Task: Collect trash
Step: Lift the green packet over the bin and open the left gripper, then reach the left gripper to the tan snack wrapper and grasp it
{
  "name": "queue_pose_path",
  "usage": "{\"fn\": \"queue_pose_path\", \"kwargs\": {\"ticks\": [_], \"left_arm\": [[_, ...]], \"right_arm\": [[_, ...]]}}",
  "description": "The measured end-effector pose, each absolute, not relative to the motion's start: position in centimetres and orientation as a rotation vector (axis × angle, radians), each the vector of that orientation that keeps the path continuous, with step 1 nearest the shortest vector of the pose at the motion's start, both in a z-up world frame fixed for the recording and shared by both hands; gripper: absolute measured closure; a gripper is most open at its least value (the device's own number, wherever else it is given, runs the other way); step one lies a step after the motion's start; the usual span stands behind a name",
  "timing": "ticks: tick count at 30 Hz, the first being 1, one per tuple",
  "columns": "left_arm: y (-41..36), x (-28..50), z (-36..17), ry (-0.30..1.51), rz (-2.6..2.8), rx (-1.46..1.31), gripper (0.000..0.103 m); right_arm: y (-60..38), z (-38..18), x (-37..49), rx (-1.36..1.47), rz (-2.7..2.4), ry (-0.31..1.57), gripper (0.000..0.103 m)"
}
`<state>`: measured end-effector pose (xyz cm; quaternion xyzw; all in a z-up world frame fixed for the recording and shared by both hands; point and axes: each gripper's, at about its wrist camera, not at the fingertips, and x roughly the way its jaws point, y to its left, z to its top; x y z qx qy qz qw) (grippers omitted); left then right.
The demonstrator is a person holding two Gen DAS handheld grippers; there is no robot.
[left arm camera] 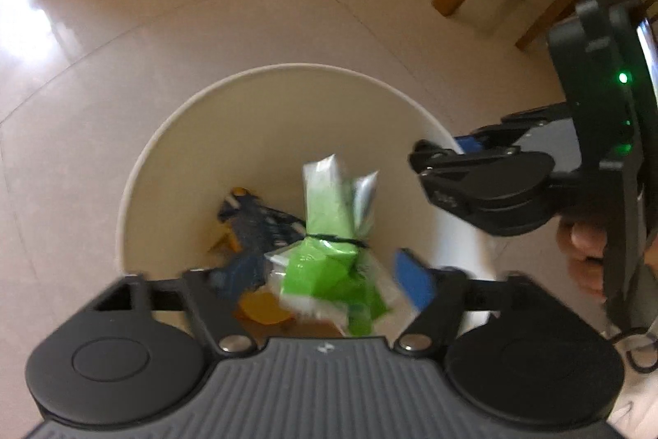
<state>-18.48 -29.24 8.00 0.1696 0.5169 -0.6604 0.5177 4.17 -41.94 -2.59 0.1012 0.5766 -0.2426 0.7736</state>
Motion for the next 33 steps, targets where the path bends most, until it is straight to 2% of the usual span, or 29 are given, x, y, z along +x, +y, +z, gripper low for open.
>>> {"fn": "queue_pose_path", "kwargs": {"ticks": [20, 25, 28, 33], "left_arm": [[-24.0, -15.5, 10.3, 1.124, -1.518, 0.390, 0.016], [-21.2, -13.5, 11.0, 1.059, -1.467, 0.355, 0.011], [-19.3, -11.8, 10.7, 0.990, -1.399, 0.341, 0.010], [-17.6, -8.7, 7.7, 1.010, -1.272, 0.289, 0.009]], "right_arm": [[-41.5, -2.7, 4.3, 0.203, -0.536, 1.252, 0.083], [-41.7, -2.7, 4.3, 0.201, -0.535, 1.253, 0.083], [-41.5, -2.6, 4.3, 0.197, -0.537, 1.253, 0.083], [-41.4, -2.8, 4.4, 0.187, -0.542, 1.254, 0.083]]}}
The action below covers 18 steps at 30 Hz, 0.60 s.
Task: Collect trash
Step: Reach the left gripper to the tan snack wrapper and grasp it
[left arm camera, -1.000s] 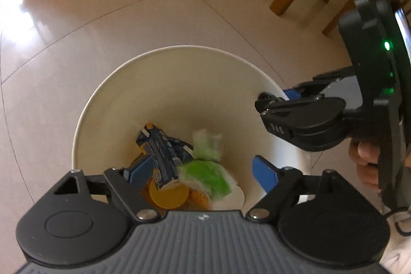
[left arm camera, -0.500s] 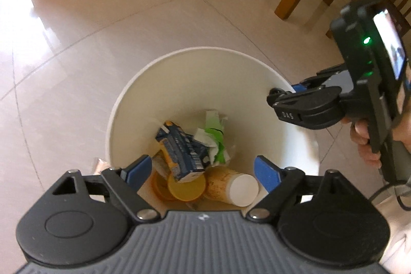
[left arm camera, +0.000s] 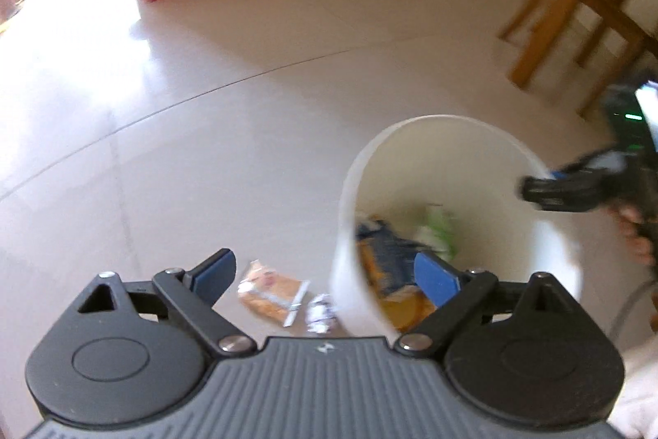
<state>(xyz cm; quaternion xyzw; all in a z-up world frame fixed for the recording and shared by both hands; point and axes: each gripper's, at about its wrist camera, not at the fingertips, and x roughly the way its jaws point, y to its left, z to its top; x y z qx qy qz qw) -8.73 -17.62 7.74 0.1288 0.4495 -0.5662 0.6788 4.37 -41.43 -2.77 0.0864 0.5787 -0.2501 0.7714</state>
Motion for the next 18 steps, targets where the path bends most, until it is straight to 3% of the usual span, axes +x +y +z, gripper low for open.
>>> {"fn": "queue_pose_path", "kwargs": {"ticks": [11, 18], "left_arm": [[-21.8, -2.7, -7.5, 1.254, -0.882, 0.213, 0.010], [-26.8, -2.4, -14.4, 1.333, -0.757, 0.204, 0.010]], "right_arm": [[-40.9, -3.1, 4.7, 0.150, -0.551, 1.260, 0.083], [-40.7, -3.1, 5.0, 0.128, -0.562, 1.264, 0.082]]}}
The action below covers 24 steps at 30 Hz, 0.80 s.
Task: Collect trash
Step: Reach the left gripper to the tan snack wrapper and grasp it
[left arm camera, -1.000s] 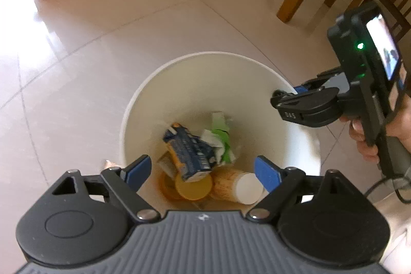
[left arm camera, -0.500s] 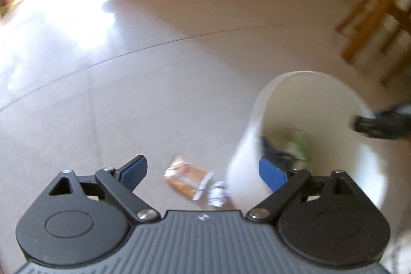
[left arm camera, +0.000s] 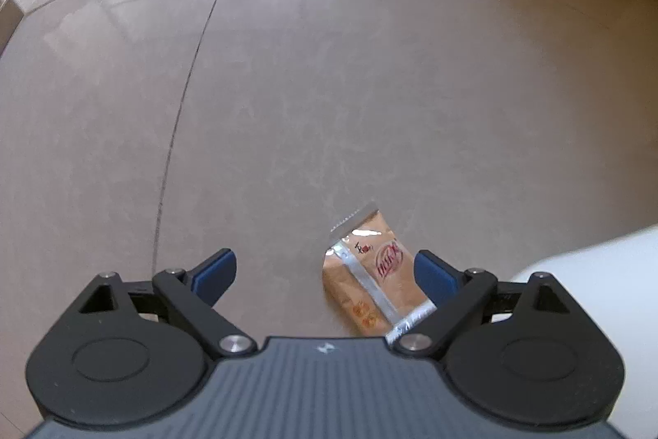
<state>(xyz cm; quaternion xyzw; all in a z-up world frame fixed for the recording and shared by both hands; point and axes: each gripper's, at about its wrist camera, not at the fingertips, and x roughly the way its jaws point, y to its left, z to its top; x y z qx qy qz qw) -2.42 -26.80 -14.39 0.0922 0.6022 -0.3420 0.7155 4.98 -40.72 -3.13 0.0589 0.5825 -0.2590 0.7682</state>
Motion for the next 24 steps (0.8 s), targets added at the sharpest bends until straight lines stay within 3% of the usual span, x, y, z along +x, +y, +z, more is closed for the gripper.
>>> {"fn": "queue_pose_path", "kwargs": {"ticks": [11, 24], "left_arm": [[-32.3, -4.3, -18.7, 1.232, -0.727, 0.308, 0.010], [-30.4, -4.2, -20.7, 1.227, -0.768, 0.429, 0.010]], "right_arm": [[-40.7, -3.2, 4.9, 0.138, -0.561, 1.263, 0.082], [-40.7, -2.8, 4.6, 0.139, -0.542, 1.254, 0.082]]}}
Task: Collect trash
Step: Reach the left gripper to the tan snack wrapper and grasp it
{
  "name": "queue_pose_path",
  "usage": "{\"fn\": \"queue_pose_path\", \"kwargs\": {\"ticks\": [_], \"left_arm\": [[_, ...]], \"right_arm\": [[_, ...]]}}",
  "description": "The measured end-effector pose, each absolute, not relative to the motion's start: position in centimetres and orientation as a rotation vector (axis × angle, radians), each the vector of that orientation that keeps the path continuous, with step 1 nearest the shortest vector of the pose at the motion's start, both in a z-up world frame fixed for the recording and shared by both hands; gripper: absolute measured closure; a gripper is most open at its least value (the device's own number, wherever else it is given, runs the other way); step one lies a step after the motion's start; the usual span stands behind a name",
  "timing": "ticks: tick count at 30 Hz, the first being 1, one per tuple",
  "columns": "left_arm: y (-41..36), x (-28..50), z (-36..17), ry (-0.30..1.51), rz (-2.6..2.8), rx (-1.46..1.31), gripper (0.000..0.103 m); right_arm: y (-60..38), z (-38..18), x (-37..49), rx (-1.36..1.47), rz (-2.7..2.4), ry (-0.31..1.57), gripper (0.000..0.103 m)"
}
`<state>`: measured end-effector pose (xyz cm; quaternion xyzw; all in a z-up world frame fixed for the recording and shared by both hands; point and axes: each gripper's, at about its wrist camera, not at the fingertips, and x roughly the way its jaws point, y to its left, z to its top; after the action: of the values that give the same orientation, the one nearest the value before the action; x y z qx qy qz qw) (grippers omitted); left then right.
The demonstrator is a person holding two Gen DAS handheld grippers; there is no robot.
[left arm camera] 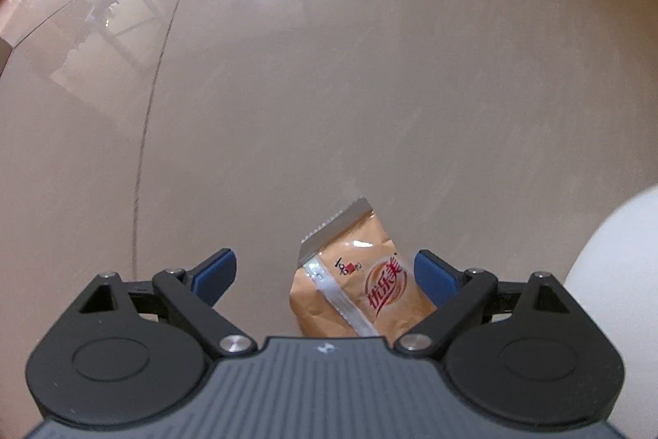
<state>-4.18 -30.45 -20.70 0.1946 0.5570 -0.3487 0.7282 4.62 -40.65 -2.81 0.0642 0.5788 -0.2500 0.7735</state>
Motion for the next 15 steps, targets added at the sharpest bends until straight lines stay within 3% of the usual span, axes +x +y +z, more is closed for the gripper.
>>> {"fn": "queue_pose_path", "kwargs": {"ticks": [15], "left_arm": [[-29.1, -2.5, -22.2, 1.464, -0.532, 0.133, 0.013]], "right_arm": [[-41.0, -3.3, 4.7, 0.158, -0.556, 1.258, 0.082]]}}
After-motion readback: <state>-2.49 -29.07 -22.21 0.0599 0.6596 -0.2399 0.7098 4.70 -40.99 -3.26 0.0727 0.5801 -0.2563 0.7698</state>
